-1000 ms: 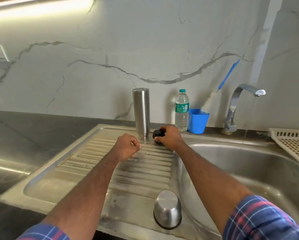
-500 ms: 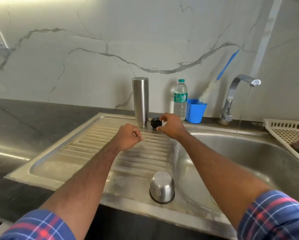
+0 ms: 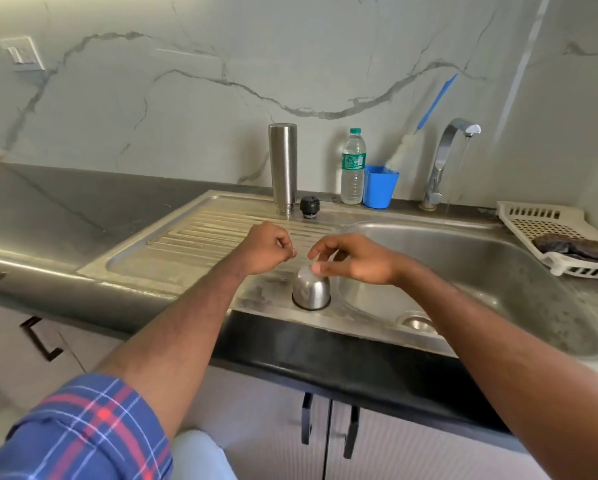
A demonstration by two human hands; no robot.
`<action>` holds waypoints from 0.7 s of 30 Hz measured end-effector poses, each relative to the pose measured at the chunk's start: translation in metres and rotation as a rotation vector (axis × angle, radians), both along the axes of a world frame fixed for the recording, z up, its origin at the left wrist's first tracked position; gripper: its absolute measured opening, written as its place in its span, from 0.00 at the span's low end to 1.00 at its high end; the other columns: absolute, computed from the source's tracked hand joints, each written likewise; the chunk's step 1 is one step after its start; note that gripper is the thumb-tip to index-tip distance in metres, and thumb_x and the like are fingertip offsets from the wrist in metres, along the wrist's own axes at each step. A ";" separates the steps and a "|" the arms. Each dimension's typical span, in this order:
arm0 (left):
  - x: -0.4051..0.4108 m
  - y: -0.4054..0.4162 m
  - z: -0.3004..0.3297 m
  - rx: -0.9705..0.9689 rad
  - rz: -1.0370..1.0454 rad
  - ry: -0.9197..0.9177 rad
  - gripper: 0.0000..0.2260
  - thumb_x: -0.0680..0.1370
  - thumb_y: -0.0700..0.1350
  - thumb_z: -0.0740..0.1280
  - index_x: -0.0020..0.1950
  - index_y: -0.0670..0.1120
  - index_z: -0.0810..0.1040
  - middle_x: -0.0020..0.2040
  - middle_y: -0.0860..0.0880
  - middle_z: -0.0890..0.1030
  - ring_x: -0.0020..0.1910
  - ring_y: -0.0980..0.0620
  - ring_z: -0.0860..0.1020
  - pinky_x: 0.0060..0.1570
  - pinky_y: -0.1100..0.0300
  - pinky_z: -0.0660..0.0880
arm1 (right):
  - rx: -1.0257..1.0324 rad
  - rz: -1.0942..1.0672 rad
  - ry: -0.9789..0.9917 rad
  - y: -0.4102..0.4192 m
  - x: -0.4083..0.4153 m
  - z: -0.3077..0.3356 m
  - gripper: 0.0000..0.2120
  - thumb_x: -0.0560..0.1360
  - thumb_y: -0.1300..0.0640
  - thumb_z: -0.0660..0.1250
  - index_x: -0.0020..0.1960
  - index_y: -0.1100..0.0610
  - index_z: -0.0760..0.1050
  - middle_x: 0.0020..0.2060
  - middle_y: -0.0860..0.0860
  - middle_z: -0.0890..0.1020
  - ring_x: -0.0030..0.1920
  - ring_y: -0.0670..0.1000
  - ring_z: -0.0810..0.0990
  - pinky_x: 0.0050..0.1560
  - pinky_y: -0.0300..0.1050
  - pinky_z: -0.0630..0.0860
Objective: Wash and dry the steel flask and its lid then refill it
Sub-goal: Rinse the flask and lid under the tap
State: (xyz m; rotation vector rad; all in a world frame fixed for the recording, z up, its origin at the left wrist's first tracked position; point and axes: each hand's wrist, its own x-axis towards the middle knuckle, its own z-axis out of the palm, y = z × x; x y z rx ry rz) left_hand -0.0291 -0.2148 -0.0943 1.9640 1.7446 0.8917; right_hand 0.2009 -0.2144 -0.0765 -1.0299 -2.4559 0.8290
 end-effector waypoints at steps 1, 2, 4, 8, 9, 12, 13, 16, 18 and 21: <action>0.001 -0.003 -0.001 -0.001 0.002 0.009 0.03 0.76 0.41 0.75 0.43 0.43 0.85 0.37 0.53 0.83 0.30 0.63 0.77 0.35 0.66 0.73 | -0.020 0.026 -0.033 -0.004 0.002 -0.002 0.21 0.73 0.40 0.74 0.64 0.46 0.78 0.55 0.45 0.82 0.54 0.45 0.81 0.59 0.45 0.78; 0.002 -0.006 -0.001 -0.002 0.005 0.016 0.03 0.76 0.40 0.74 0.42 0.44 0.85 0.38 0.52 0.84 0.32 0.62 0.78 0.35 0.65 0.73 | -0.030 0.039 -0.063 -0.007 0.002 -0.006 0.25 0.72 0.39 0.76 0.66 0.44 0.76 0.57 0.45 0.81 0.54 0.46 0.80 0.59 0.46 0.78; 0.003 -0.008 -0.002 -0.001 0.006 0.019 0.05 0.77 0.40 0.74 0.41 0.46 0.84 0.39 0.51 0.84 0.33 0.60 0.79 0.35 0.65 0.73 | -0.023 0.047 -0.093 -0.008 0.000 -0.014 0.33 0.67 0.37 0.78 0.68 0.43 0.74 0.59 0.44 0.79 0.55 0.48 0.81 0.60 0.51 0.79; 0.014 -0.004 -0.002 -0.010 0.004 0.008 0.08 0.78 0.37 0.71 0.40 0.47 0.83 0.39 0.52 0.83 0.29 0.63 0.78 0.32 0.68 0.72 | 0.049 0.044 -0.073 -0.008 -0.005 -0.025 0.37 0.63 0.35 0.77 0.68 0.45 0.74 0.59 0.44 0.80 0.53 0.48 0.81 0.58 0.53 0.80; 0.018 -0.001 -0.002 -0.006 0.009 -0.013 0.08 0.78 0.37 0.70 0.41 0.47 0.83 0.40 0.51 0.83 0.30 0.61 0.78 0.31 0.67 0.73 | 0.047 0.036 -0.049 -0.008 -0.005 -0.025 0.35 0.63 0.36 0.77 0.67 0.46 0.75 0.57 0.44 0.81 0.53 0.48 0.81 0.58 0.52 0.79; 0.035 0.010 0.000 0.026 0.029 -0.142 0.08 0.81 0.38 0.67 0.46 0.41 0.84 0.41 0.46 0.84 0.36 0.49 0.82 0.29 0.64 0.76 | -0.005 -0.062 0.131 0.002 0.007 -0.023 0.28 0.65 0.41 0.79 0.62 0.48 0.77 0.53 0.46 0.82 0.52 0.49 0.82 0.58 0.50 0.79; 0.043 0.014 -0.001 0.025 0.034 -0.191 0.09 0.83 0.39 0.65 0.48 0.40 0.83 0.42 0.45 0.84 0.36 0.47 0.83 0.26 0.64 0.75 | -0.010 -0.126 0.203 0.008 0.016 -0.022 0.26 0.67 0.44 0.80 0.61 0.49 0.77 0.52 0.47 0.82 0.52 0.49 0.81 0.56 0.49 0.79; 0.076 0.030 -0.010 -0.002 -0.005 -0.317 0.09 0.85 0.43 0.61 0.54 0.46 0.81 0.49 0.45 0.84 0.36 0.47 0.85 0.21 0.62 0.72 | -0.081 -0.349 0.393 0.032 0.053 -0.019 0.23 0.71 0.51 0.79 0.63 0.50 0.77 0.54 0.50 0.82 0.52 0.52 0.82 0.48 0.45 0.79; 0.104 0.044 -0.017 -0.007 -0.052 -0.372 0.09 0.85 0.44 0.61 0.61 0.49 0.79 0.55 0.46 0.82 0.42 0.48 0.85 0.24 0.60 0.74 | -0.149 -0.491 0.458 0.049 0.081 -0.021 0.21 0.74 0.50 0.76 0.65 0.48 0.75 0.56 0.51 0.81 0.54 0.53 0.83 0.47 0.48 0.83; 0.152 0.069 -0.028 -0.056 -0.119 -0.403 0.19 0.82 0.43 0.68 0.73 0.52 0.73 0.65 0.49 0.78 0.50 0.53 0.82 0.34 0.56 0.81 | -0.133 -0.644 0.450 0.070 0.117 -0.028 0.23 0.77 0.51 0.72 0.70 0.51 0.73 0.59 0.53 0.79 0.56 0.54 0.82 0.47 0.50 0.85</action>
